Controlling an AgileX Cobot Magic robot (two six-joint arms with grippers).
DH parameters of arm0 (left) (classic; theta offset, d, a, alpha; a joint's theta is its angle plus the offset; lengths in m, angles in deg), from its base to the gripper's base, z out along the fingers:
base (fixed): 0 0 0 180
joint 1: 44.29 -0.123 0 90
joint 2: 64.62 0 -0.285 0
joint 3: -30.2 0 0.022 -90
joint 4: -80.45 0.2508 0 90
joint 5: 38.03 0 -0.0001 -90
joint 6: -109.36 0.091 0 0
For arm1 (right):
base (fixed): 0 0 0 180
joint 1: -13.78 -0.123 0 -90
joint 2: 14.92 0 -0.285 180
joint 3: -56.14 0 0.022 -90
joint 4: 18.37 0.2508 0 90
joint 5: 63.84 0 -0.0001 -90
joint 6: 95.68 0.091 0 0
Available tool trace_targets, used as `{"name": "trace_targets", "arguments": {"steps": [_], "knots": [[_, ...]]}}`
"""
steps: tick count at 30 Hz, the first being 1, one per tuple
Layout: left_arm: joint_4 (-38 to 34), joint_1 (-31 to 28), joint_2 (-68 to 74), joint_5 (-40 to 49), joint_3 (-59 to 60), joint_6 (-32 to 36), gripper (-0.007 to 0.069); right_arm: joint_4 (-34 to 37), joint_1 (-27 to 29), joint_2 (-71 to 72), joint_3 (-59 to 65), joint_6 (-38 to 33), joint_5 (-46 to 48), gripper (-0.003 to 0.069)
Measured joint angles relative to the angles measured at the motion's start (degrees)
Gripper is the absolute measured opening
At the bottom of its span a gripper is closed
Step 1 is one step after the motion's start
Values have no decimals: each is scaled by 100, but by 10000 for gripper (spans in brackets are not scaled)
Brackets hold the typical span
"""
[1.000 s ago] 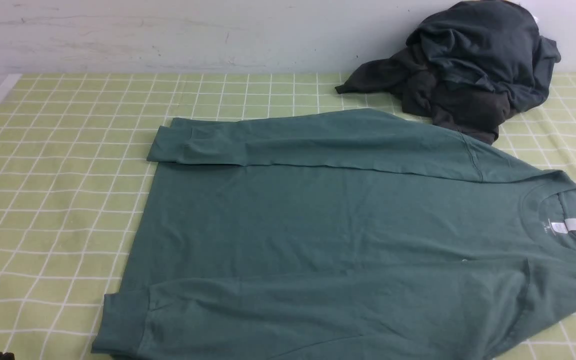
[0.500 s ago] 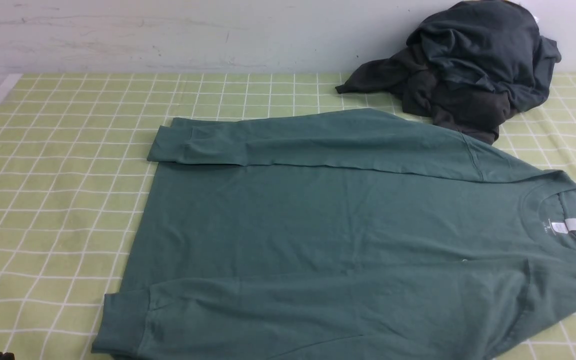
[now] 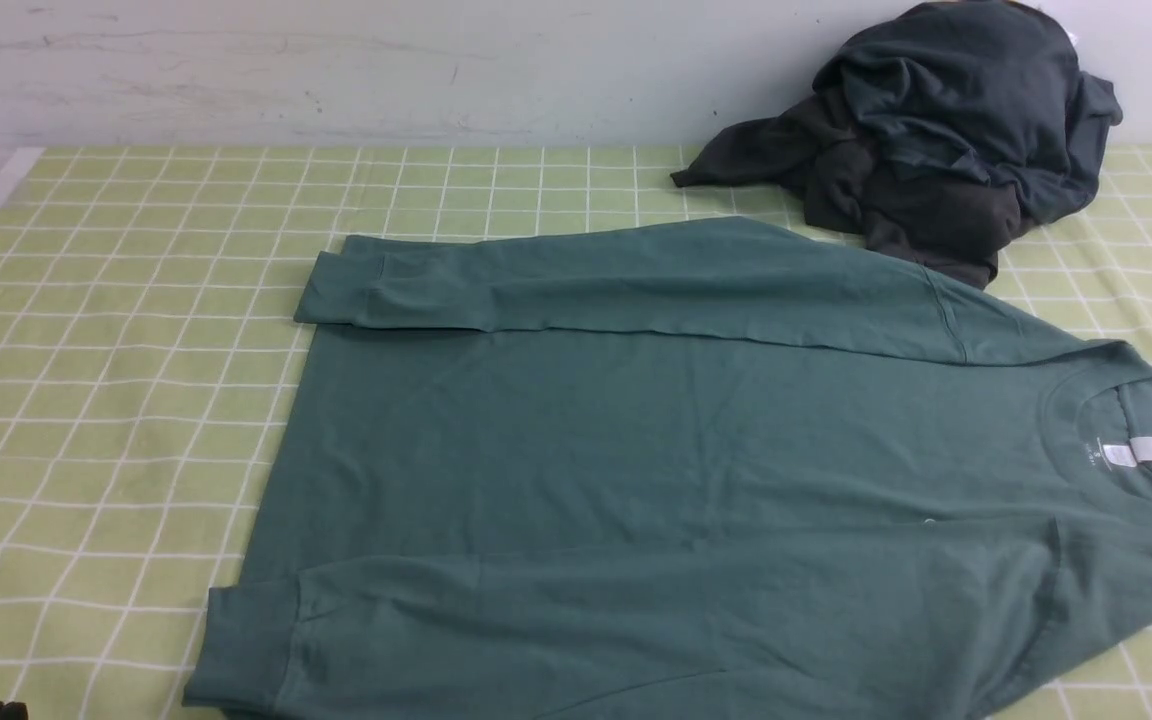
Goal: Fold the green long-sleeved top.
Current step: Use the left arm to clamp the cuff closest to it
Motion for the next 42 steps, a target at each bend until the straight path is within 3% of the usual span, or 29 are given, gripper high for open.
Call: {"name": "trace_targets", "arguments": {"steps": [6,14,19,23,25,30,31,32,35,39,42], "knots": [[0,0,0,-947,30,0,-4,0,0,0,32,0,-734,-14],[-387,0,0,-3629,30,-197,-4,0,0,0,32,30,-4077,-14],[-530,0,0,-4889,30,-943,-4,0,0,0,32,327,-5028,-14],[-522,0,0,-5086,-6,-1681,-4,-5,0,0,32,545,-5157,-14],[-221,0,129,-4536,-480,-2117,-4,-149,0,0,-85,576,-4983,-14],[623,0,1468,-2197,-2566,-2269,-4,-1047,0,-350,-1097,840,-4041,-14],[648,0,1543,-2197,-2566,-2269,-4,-1102,0,-420,-1149,862,-3980,-14],[775,0,2082,-1458,-3208,-2269,-4,-1567,-22,-734,-1558,1026,-3399,-14],[876,0,3296,-490,-3964,-2269,-4,-2315,-73,-1511,-2149,1275,-2013,-14],[690,30,4611,398,-4205,-2082,-4,-2246,-141,-2734,-2542,1510,-321,-14],[298,180,5575,1221,-4220,-1552,-4,-1544,-442,-3626,-2725,1282,914,-14]]}}
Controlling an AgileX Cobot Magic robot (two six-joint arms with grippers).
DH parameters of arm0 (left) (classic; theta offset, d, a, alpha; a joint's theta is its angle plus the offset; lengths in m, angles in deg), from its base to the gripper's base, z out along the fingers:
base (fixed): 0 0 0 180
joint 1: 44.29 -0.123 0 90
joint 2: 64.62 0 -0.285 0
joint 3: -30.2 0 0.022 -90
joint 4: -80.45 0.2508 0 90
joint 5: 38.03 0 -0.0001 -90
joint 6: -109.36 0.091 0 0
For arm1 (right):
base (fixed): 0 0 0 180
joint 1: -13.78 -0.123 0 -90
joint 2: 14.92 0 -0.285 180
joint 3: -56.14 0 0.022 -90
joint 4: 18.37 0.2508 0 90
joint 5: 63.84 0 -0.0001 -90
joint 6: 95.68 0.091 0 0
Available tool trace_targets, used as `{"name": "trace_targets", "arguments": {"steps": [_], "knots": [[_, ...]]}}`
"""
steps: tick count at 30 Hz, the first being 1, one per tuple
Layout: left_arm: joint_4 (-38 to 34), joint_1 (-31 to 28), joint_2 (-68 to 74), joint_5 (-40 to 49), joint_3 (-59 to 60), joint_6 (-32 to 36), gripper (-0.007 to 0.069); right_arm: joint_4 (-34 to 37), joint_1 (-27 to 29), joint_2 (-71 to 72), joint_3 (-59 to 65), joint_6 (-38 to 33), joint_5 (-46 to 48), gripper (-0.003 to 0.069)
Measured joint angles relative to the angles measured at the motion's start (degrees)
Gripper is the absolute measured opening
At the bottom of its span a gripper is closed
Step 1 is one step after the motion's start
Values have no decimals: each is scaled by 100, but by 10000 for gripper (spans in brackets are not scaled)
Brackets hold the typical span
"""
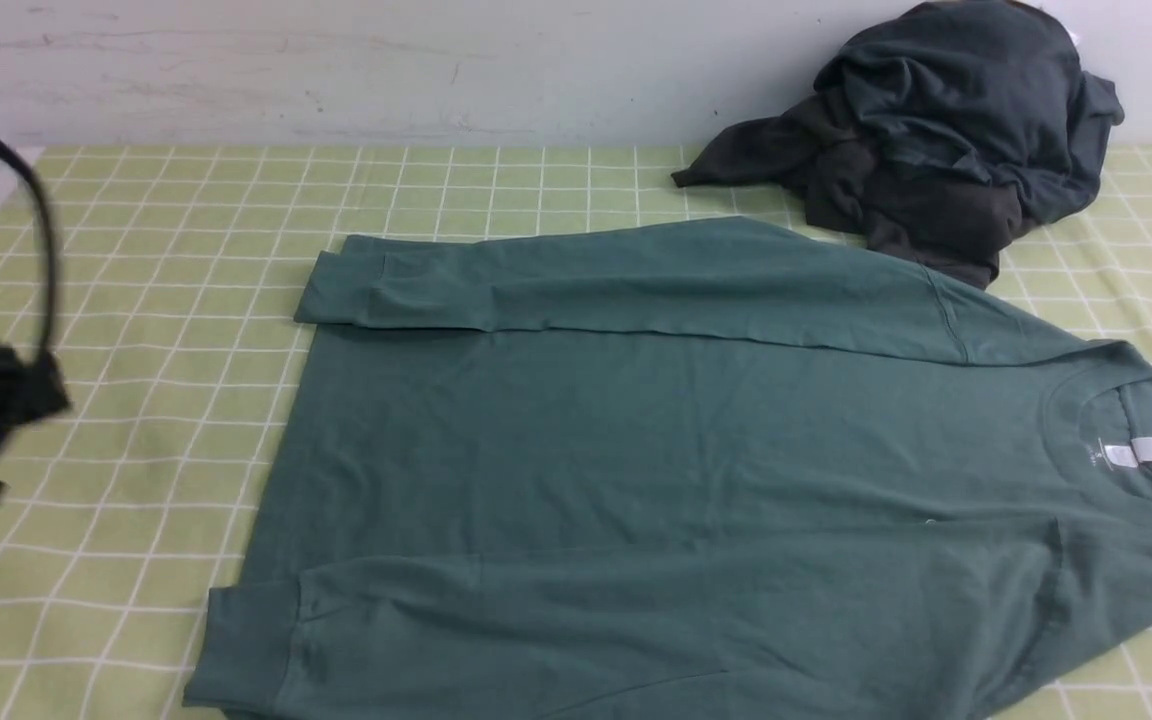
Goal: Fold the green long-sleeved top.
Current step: Use the left arm to clamp the cuff closest to it
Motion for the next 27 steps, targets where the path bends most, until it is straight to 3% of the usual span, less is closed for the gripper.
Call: {"name": "trace_targets", "arguments": {"steps": [5,9,10,11,15,19,25,27], "knots": [[-632,245,1503,506,-12,833,11,1402,-999,-1331,-79,-1677,809,-14],[-742,290,2551,418,-149,1070,85,2360,-1786,-2296,-242,-3114,547,-14],[-735,290,2551,428,-166,1075,85,2437,-1815,-2339,-268,-3169,495,-14],[-639,290,2949,553,-351,1087,137,2708,-2007,-2653,-376,-3525,339,-14],[-429,290,3476,654,-685,993,234,3166,-2160,-3184,-694,-3908,378,-14],[-325,290,3763,443,-802,850,258,3372,-2183,-3374,-822,-4050,511,-14],[-138,290,4059,273,-808,838,178,3417,-2183,-3387,-822,-4074,525,-14],[-72,290,4110,175,-808,843,92,3430,-2187,-3394,-822,-4074,519,-14]]}}
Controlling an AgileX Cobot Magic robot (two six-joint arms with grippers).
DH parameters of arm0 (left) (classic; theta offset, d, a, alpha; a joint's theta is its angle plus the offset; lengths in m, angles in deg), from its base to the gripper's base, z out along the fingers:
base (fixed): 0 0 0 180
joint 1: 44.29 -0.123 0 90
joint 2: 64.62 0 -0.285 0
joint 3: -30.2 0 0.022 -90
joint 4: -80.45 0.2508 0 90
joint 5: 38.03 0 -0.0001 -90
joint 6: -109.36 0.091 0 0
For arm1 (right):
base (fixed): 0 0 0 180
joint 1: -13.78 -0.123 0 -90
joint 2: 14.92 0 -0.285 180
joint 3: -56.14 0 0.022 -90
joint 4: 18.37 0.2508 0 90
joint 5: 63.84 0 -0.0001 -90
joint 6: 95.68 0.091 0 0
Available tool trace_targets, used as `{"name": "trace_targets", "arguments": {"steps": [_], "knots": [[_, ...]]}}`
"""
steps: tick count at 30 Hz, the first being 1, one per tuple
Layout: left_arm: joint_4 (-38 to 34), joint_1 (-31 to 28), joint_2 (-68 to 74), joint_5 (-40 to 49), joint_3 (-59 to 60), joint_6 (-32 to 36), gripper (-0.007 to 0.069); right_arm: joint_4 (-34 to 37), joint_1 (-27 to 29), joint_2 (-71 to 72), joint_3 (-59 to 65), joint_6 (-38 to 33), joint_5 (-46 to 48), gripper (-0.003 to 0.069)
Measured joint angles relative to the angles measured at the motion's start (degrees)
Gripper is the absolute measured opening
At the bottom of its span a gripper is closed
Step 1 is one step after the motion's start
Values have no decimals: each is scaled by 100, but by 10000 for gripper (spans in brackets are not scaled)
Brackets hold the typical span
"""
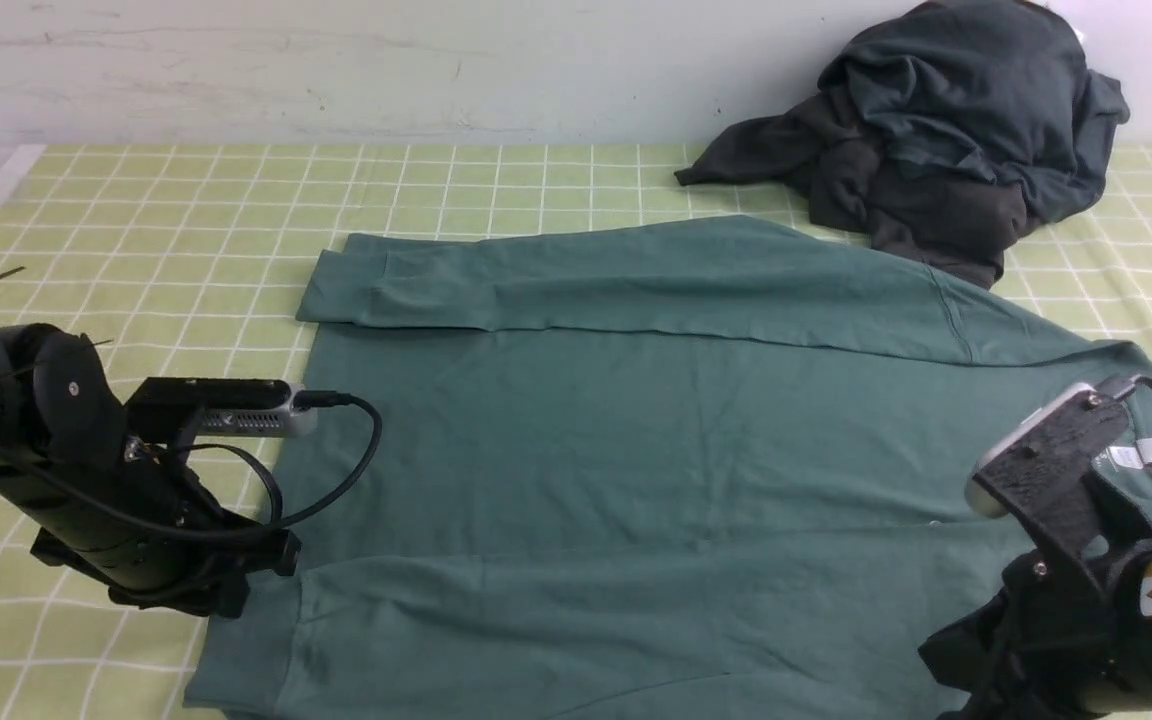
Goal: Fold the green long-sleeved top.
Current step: Use the left arm to clamp the cuff closest to it, then use the left arm to drag and place the cuff at the centered position on the left edge of the fabric
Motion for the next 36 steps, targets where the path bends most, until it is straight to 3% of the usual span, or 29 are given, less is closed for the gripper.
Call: {"name": "trace_targets", "arguments": {"steps": [2,5,12,17,23,32,36], "knots": [[27,0,0,-21,-17,0,31,2,0,0,0,0,0,-14],[27,0,-29,-45,-21,0,4,2,0,0,0,0,0,-14],[54,233,-618,-41,-155,6,-4,7,0,0,0,0,0,-14],[84,730,-1284,-295,-750,151,-4,7,0,0,0,0,-41,-14],[356,662,-1299,-749,-1491,105,-4,-18,0,0,0,0,-65,-14],[556,540,-114,-1027,-2104,-154,-4,5,0,0,0,0,-65,-14],[614,319,1073,-473,-3137,-361,26,5,0,-6,0,20,-65,-14]]}}
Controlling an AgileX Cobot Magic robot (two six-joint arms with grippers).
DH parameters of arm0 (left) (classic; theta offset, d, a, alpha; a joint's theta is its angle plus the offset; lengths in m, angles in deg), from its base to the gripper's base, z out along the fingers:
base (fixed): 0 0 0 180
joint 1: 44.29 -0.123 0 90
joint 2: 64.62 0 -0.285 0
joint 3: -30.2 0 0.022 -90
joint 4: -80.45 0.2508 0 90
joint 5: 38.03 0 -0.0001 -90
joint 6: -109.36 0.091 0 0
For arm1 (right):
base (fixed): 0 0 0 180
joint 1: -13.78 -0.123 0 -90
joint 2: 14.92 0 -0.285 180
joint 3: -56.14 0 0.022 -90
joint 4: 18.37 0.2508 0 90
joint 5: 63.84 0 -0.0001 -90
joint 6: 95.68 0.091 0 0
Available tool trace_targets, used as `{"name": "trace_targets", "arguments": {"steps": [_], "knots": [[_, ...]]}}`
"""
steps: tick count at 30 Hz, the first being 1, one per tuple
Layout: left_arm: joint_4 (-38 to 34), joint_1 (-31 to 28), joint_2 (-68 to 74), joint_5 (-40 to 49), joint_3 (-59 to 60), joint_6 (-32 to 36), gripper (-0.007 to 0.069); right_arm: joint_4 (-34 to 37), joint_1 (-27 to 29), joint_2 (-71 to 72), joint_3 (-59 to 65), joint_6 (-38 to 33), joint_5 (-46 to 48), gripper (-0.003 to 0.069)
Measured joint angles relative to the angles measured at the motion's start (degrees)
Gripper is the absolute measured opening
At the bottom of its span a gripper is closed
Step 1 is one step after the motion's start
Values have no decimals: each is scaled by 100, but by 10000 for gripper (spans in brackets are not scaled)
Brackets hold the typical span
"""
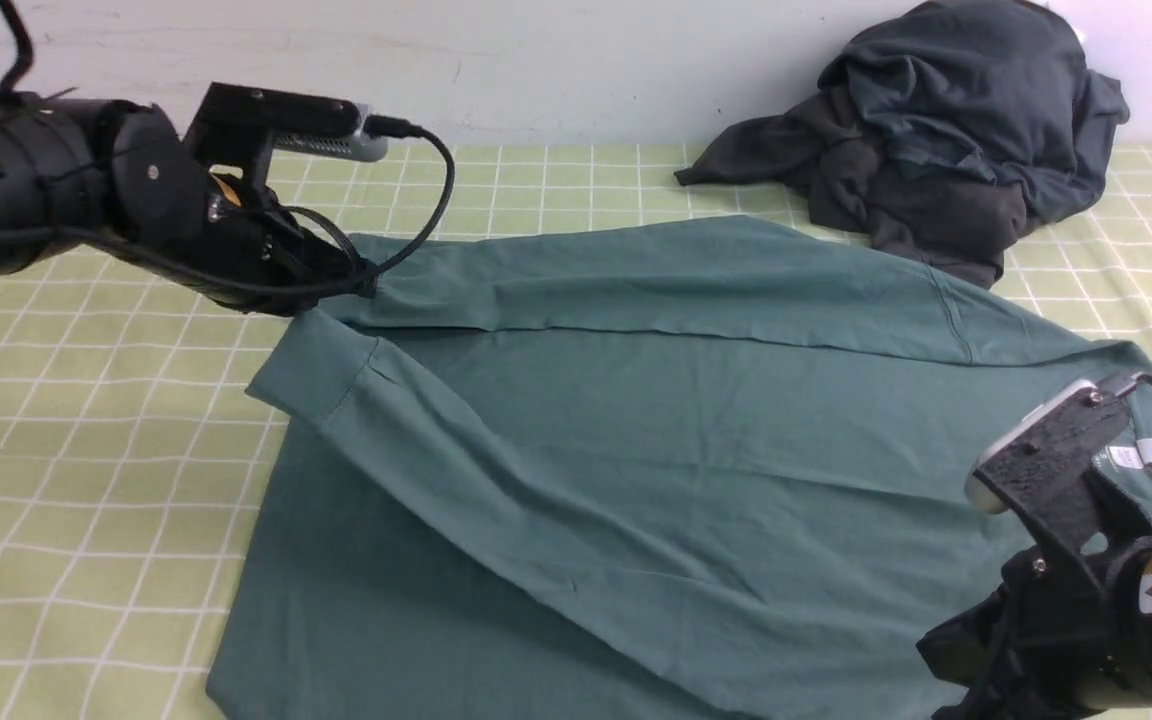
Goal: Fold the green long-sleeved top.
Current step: Use the left arm to drag and place the cuff at the centered position on the left edge of the fabric, then use the left arm to clamp the cuff farthest from it
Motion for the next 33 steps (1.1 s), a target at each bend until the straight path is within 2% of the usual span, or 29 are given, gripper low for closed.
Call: {"name": "trace_targets", "arguments": {"steps": [2,6,12,16,21,22,23,25,27,33], "knots": [[14,-70,230,165,-300,-36,41,0,0,0,0,0,0,-14],[37,-315,1209,742,-1690,-108,129,0,0,0,0,-20,0,-14],[95,-389,2342,1257,-2874,-137,231,21,0,0,0,-20,0,-14],[107,-389,2751,1337,-3236,-143,251,21,0,0,0,-20,0,-14],[128,-389,2961,1365,-3443,-143,179,21,0,0,0,-20,0,-14],[148,-389,2961,1365,-3451,-143,148,21,0,0,0,-20,0,-14],[194,-389,2961,1370,-3457,-143,80,21,0,0,0,-20,0,-14],[243,-389,2961,1397,-3457,-143,28,21,0,0,0,-20,0,-14],[263,-389,2926,1477,-3457,-143,4,21,0,0,0,-20,0,-14],[268,-389,2598,1994,-3550,-143,-4,21,0,0,0,-20,0,-14]]}}
